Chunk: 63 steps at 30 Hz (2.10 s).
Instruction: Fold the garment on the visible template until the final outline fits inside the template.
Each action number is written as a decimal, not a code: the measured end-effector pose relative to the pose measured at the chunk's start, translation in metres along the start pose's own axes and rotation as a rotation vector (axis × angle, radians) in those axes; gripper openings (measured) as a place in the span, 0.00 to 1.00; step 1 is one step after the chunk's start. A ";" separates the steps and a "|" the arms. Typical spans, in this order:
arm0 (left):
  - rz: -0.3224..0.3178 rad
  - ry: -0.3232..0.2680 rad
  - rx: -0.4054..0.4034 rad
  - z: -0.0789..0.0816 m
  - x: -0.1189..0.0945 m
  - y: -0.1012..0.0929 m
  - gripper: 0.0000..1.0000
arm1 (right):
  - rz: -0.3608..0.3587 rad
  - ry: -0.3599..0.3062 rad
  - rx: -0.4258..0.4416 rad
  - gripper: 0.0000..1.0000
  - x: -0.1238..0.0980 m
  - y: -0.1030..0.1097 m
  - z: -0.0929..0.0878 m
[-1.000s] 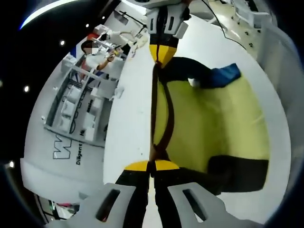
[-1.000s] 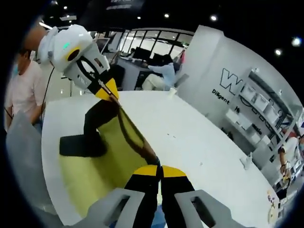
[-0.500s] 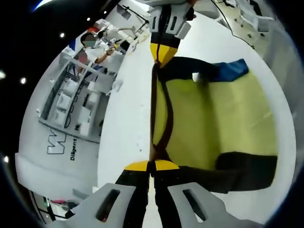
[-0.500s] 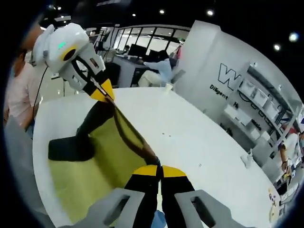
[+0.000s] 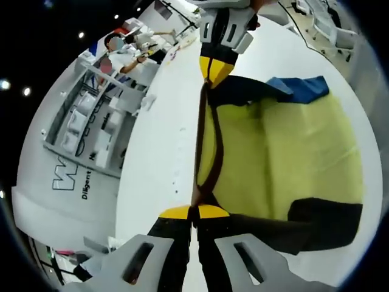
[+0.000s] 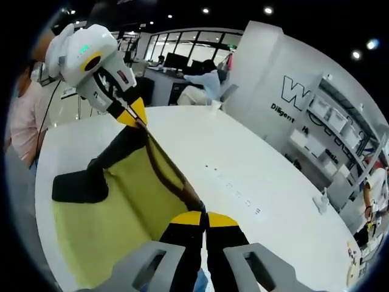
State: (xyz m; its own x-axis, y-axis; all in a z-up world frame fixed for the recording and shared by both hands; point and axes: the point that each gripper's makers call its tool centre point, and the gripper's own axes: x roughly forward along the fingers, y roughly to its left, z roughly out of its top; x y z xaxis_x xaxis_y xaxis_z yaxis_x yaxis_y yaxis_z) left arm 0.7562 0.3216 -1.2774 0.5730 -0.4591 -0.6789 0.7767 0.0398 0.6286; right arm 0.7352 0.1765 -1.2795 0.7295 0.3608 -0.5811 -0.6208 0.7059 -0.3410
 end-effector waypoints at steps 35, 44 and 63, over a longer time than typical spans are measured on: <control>0.014 0.118 0.377 -0.032 0.078 0.021 0.01 | -0.022 0.108 -0.320 0.00 0.074 -0.030 -0.016; 0.042 0.150 0.379 -0.034 0.090 0.026 0.01 | -0.036 0.135 -0.316 0.00 0.088 -0.038 -0.023; 0.025 0.223 0.388 -0.049 0.121 0.020 0.01 | -0.043 0.169 -0.291 0.00 0.112 -0.038 -0.039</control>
State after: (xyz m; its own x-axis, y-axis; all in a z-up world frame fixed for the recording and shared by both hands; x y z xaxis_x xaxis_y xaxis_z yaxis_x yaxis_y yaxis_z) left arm 0.8539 0.3104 -1.3658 0.6660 -0.2576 -0.7000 0.6305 -0.3070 0.7129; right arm 0.8292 0.1658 -1.3606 0.7142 0.2112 -0.6674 -0.6640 0.5061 -0.5505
